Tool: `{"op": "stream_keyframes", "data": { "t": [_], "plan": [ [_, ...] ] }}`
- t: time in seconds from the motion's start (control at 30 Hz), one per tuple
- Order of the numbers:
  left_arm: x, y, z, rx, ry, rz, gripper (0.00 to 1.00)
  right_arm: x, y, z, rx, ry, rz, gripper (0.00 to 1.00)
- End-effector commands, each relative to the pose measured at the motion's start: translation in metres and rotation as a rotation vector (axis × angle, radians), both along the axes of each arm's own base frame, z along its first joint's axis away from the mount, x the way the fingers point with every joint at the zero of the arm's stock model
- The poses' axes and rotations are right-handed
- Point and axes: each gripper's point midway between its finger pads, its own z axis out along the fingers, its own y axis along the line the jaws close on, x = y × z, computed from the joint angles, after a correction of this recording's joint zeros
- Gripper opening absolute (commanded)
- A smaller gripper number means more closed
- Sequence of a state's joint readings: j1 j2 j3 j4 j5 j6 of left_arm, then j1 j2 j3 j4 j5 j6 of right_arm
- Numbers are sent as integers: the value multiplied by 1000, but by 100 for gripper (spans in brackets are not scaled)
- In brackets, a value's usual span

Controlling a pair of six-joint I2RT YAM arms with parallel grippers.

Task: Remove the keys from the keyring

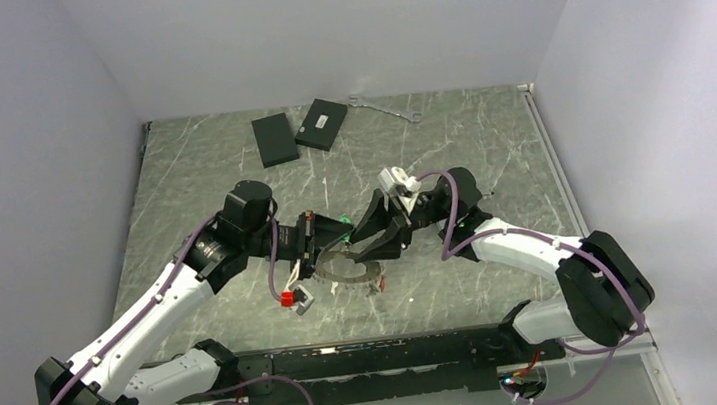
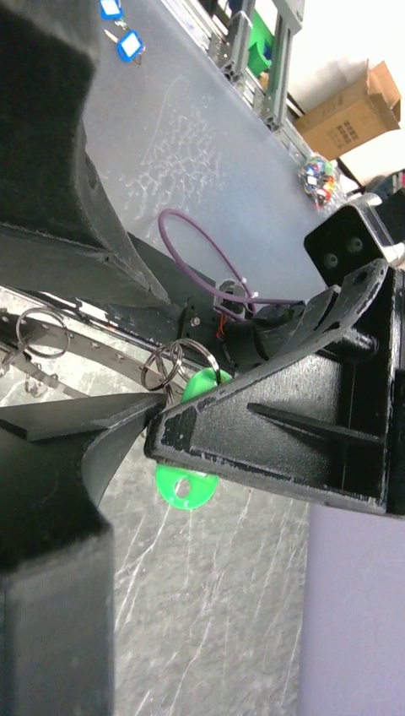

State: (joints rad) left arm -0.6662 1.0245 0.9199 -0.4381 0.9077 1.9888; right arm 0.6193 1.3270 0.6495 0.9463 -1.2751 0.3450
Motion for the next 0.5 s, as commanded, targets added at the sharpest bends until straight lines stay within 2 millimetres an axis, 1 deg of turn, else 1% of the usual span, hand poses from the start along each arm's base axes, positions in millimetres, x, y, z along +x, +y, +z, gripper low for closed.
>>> {"op": "stream_keyframes", "data": {
  "t": [0.0, 0.07, 0.1, 0.17, 0.2, 0.27, 0.3, 0.47],
  "plan": [
    [-29, -7, 23, -68, -42, -155, 0, 17, 1, 20, 86, -65, -90, 44],
    [-29, -7, 24, -71, -47, -154, 0, 18, 1, 19, 86, -59, -95, 42],
    [-29, -7, 25, -72, -48, -154, 0, 18, 2, 19, 85, -57, -97, 43],
    [-28, -8, 26, -75, -50, -155, 0, 20, 2, 17, 83, -50, -107, 51],
    [-28, -8, 26, -74, -51, -156, 0, 21, 3, 16, 82, -48, -108, 47],
    [-27, -8, 26, -72, -49, -153, 0, 19, 3, 16, 85, -51, -100, 37],
    [-26, -8, 26, -72, -50, -149, 0, 17, 2, 17, 87, -53, -95, 35],
    [-20, -9, 27, -70, -43, -122, 0, 9, -1, 16, 88, -68, -60, 34]
  ]
}}
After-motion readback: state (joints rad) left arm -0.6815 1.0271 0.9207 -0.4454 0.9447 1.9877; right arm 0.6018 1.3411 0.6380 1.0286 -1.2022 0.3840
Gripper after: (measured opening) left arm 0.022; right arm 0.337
